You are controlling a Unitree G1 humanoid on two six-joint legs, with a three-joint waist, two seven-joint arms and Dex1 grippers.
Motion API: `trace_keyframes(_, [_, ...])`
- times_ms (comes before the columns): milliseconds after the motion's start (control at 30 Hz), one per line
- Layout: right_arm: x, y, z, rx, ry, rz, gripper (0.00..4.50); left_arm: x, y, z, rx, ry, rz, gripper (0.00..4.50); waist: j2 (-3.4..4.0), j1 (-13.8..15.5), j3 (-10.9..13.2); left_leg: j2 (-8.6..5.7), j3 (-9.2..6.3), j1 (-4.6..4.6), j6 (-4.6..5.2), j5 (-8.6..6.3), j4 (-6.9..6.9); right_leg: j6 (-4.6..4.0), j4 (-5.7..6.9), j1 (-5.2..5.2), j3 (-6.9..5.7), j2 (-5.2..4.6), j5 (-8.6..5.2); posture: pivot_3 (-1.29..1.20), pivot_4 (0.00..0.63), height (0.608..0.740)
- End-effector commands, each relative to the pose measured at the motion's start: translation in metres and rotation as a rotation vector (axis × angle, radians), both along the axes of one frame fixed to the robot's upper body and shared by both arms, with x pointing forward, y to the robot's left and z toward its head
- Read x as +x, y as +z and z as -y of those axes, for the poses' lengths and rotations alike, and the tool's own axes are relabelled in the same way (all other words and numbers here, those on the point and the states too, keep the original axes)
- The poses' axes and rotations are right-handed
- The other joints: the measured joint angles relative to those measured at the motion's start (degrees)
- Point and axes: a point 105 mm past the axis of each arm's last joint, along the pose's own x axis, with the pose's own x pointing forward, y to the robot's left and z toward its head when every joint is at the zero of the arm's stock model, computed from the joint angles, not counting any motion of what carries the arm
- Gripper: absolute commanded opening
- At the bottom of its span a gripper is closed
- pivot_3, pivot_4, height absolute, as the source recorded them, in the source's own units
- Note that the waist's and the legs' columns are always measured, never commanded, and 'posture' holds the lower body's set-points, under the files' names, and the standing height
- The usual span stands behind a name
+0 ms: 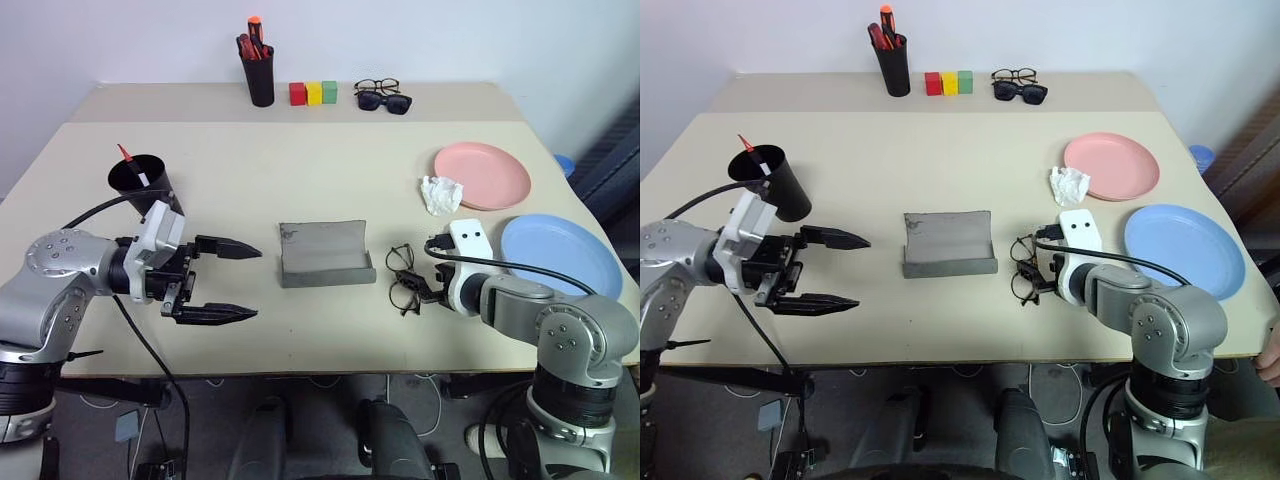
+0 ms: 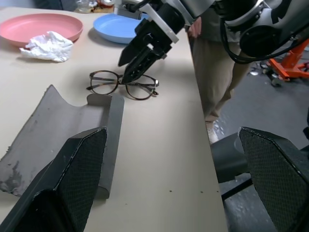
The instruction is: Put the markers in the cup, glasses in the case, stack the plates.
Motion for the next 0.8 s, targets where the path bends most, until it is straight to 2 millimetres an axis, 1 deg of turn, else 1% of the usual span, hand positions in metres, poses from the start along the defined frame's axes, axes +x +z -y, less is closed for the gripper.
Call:
trace_keyframes(33, [-0.001, 0.001, -0.002, 0.006, 0.007, 0.006, 4.5, -0.003, 0.008, 0.0, 0.013, -0.018, 0.043, 4.46, 0.0, 0.0, 0.0, 0.0, 0.0, 0.0, 0.0, 0.0, 0.0, 0.0, 0.0, 0.0, 0.0, 0.0, 0.0, 0.0, 0.15, 0.74])
trace_keyframes(200, [0.0, -0.001, -0.002, 0.009, 0.004, -0.005, 4.5, -0.002, 0.009, 0.0, 0.015, -0.006, 0.059, 4.46, 0.0, 0.0, 0.0, 0.0, 0.0, 0.0, 0.0, 0.0, 0.0, 0.0, 0.0, -0.01, 0.0, 0.0, 0.0, 0.0, 0.15, 0.74])
trace_keyframes(300, [0.001, -0.003, -0.002, 0.012, 0.001, -0.014, 3.71, -0.003, 0.009, 0.0, 0.017, 0.001, 0.07, 4.5, 0.0, 0.0, 0.0, 0.01, 0.0, 0.0, 0.0, 0.0, -0.01, 0.0, 0.0, -0.01, 0.0, 0.0, 0.0, 0.0, 0.15, 0.74])
trace_keyframes(400, [0.002, -0.007, -0.002, 0.014, -0.003, -0.027, 2.23, -0.002, 0.011, 0.0, 0.015, 0.011, 0.074, 4.5, 0.0, -0.01, 0.0, 0.01, 0.01, 0.0, 0.0, 0.0, -0.01, 0.0, 0.0, -0.02, 0.0, 0.0, 0.0, 0.0, 0.15, 0.74])
trace_keyframes(433, [0.002, -0.008, -0.001, 0.015, -0.004, -0.031, 1.62, -0.002, 0.011, -0.001, 0.016, 0.016, 0.077, 4.5, 0.0, 0.0, 0.0, 0.01, 0.0, 0.0, 0.0, 0.0, -0.01, 0.0, 0.0, -0.02, 0.0, 0.0, 0.0, 0.0, 0.15, 0.74])
trace_keyframes(467, [0.002, -0.009, -0.001, 0.016, -0.006, -0.034, 1.23, -0.003, 0.011, -0.001, 0.017, 0.02, 0.078, 4.5, 0.0, 0.0, 0.0, 0.01, 0.0, 0.0, 0.0, 0.0, -0.02, 0.0, 0.0, -0.02, 0.0, 0.0, 0.0, 0.0, 0.15, 0.74])
trace_keyframes(533, [0.002, -0.011, 0.001, 0.018, -0.008, -0.036, 0.24, -0.003, 0.012, -0.002, 0.021, 0.027, 0.083, 4.5, -0.03, 0.01, -0.03, 0.01, 0.0, 0.0, 0.0, 0.0, -0.01, 0.0, -0.01, -0.02, 0.0, 0.0, 0.0, 0.0, 0.15, 0.74])
trace_keyframes(567, [0.002, -0.011, 0.001, 0.019, -0.01, -0.036, 0.05, -0.003, 0.012, -0.003, 0.021, 0.03, 0.084, 4.5, -0.09, 0.0, -0.09, 0.01, 0.0, 0.01, 0.0, 0.0, -0.02, 0.0, -0.02, 0.0, 0.0, 0.0, -0.01, 0.0, 0.15, 0.74])
trace_keyframes(700, [0.002, -0.008, 0.006, 0.015, -0.02, -0.028, 0.05, -0.003, 0.013, -0.004, 0.02, 0.041, 0.09, 4.5, -0.11, 0.07, -0.14, 0.05, 0.0, 0.03, -0.01, -0.01, 0.01, 0.02, -0.07, 0.03, 0.0, 0.03, -0.02, 0.0, 0.15, 0.74])
trace_keyframes(800, [0.006, 0.003, 0.02, -0.02, -0.053, 0.018, 0.05, -0.001, 0.012, -0.004, 0.017, 0.053, 0.098, 4.5, -0.1, 0.13, -0.13, 0.06, 0.0, 0.02, -0.02, -0.01, 0.0, 0.01, -0.1, 0.03, 0.0, 0.03, -0.02, 0.0, 0.15, 0.74])
